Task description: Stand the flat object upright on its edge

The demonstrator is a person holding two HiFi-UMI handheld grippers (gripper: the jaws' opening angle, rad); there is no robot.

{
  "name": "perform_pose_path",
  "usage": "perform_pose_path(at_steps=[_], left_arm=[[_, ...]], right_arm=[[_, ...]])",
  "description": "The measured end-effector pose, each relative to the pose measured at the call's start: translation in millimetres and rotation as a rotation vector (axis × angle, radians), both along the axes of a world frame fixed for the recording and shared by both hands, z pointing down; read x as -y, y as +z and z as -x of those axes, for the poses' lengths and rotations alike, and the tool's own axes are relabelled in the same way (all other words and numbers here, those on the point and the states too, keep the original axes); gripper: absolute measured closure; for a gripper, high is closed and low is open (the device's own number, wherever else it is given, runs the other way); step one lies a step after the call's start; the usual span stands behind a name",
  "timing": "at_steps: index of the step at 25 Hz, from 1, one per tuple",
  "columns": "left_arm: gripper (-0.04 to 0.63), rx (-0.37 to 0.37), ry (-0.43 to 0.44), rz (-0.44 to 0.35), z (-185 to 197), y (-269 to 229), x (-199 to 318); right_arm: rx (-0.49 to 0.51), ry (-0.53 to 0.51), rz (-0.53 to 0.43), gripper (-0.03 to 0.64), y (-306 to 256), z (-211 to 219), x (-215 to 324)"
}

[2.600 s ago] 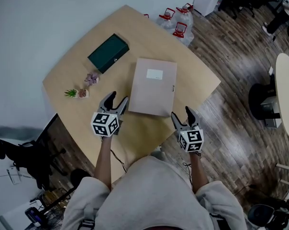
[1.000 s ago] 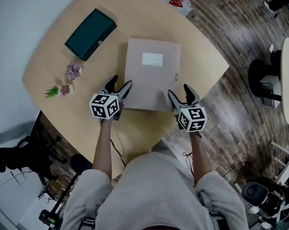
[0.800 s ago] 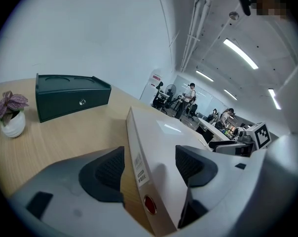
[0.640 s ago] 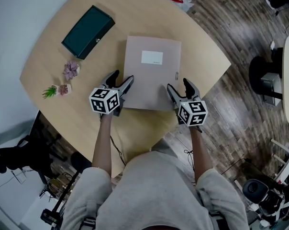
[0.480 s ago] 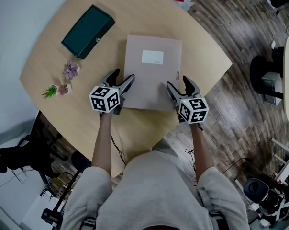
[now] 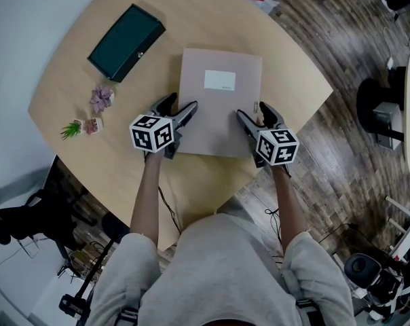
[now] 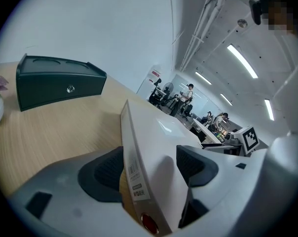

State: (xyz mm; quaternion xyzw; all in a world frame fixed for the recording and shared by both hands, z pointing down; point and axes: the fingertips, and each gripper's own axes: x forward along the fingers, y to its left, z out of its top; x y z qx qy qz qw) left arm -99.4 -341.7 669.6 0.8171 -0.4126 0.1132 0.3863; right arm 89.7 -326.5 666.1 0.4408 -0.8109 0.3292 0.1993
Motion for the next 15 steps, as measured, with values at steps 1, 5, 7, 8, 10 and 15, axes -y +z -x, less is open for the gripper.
perform_pose_path(at_steps=[1,5,7,8,10,15], left_arm=[[0.284,-0.003,0.004,0.006,-1.4,1.2,0.1],[0.284,0.008,0.016,0.015,-2.1,3.4,4.3],[0.284,0.015,0.028,0.021,-3.0,4.7,4.6],[0.284,0.015,0.031,0.025,-3.5,5.1,4.4],[0.284,0.008,0.029,0.035,-3.7,6.1,4.5],[0.282,-0.014,0.030,0.061,-6.7,9.0,3.7]], right_arm=[[0.003,0.001,0.005,0.267,0.8,0.6,0.7],[0.026,0.006,0.025,0.258,3.6,0.8,2.8],[0.043,0.012,0.038,0.253,4.7,0.3,2.6],[0.049,0.013,0.043,0.253,5.0,0.5,2.5],[0.060,0.012,0.050,0.253,5.0,2.4,3.8],[0.057,0.001,0.067,0.235,9.2,7.9,8.1]])
